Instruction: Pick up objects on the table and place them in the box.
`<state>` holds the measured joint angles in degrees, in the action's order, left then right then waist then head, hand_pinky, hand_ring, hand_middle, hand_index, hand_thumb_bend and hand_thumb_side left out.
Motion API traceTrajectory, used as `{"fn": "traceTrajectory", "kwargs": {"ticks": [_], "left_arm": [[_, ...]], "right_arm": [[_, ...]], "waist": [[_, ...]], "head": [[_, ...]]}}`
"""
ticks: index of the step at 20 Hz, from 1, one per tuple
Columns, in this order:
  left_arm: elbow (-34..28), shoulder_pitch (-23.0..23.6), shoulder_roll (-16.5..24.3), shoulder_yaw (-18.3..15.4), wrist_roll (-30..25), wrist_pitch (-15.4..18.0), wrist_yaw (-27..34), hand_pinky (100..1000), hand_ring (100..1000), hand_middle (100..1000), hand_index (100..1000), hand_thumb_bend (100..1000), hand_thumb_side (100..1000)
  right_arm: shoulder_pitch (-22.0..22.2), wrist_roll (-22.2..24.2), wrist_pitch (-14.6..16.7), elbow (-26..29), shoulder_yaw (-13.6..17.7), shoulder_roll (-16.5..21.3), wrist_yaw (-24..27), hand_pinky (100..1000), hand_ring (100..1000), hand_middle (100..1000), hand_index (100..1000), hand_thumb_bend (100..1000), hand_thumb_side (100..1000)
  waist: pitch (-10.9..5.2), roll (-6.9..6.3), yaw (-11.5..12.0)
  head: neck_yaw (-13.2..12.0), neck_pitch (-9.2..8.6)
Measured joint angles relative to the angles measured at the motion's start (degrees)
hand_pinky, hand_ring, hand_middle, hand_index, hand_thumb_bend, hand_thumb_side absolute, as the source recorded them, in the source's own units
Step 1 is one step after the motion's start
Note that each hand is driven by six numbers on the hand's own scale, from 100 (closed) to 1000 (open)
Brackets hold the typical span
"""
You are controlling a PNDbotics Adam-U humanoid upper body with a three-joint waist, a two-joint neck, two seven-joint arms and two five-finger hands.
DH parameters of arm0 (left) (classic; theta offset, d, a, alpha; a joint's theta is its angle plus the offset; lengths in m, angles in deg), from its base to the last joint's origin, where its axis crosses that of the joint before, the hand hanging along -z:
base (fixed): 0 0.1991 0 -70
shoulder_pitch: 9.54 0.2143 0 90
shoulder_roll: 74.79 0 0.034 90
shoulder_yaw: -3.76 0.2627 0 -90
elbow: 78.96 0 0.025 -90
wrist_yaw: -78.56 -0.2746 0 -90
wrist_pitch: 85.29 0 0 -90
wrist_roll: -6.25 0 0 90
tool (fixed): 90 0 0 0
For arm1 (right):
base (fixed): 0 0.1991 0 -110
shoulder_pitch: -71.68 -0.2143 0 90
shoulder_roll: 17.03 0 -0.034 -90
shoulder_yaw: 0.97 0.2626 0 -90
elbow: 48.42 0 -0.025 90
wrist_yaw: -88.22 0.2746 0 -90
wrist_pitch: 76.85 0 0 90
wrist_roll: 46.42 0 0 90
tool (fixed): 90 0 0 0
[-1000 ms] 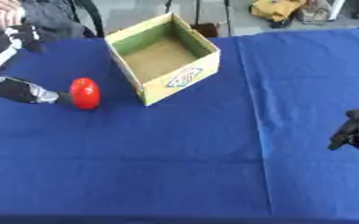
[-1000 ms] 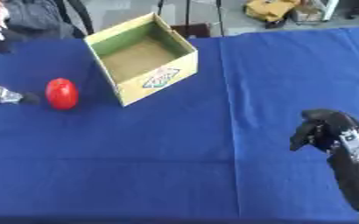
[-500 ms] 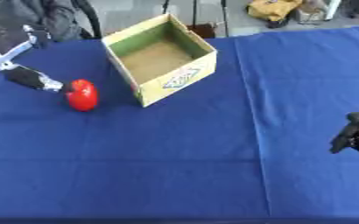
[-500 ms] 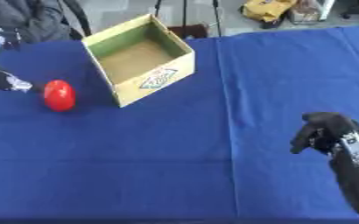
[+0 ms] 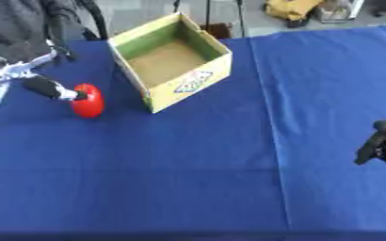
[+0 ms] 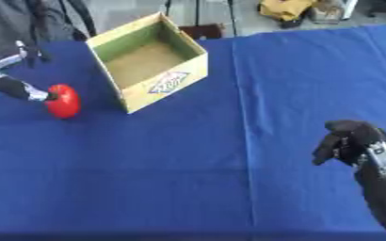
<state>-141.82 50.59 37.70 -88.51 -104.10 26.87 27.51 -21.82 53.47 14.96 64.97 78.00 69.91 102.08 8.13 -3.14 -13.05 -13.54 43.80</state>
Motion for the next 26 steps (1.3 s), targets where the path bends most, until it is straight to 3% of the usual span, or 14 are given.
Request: {"fn": "traceTrajectory", "kwargs": {"ticks": [7, 26], "left_arm": [[1.63, -0.61, -1.86, 0.50, -0.11, -0.68, -1.17, 570, 607, 689, 819, 663, 589], [3.75, -0.41, -3.76, 1.40, -2.16, -0.87, -3.45, 524, 621, 701, 825, 696, 708]], "right_arm": [[0.00, 0.05, 0.01, 0.00, -0.19, 0.00, 0.00, 487, 530, 511, 713, 100, 768], [-0.01, 0.19, -0.11, 0.00, -0.30, 0.00, -0.08, 487, 531, 511, 713, 100, 775]], "waist": [[0.01, -0.01, -0.27], [0.09, -0.06, -0.38]], "head": [[-0.16, 0.00], [-0.43, 0.00]]}}
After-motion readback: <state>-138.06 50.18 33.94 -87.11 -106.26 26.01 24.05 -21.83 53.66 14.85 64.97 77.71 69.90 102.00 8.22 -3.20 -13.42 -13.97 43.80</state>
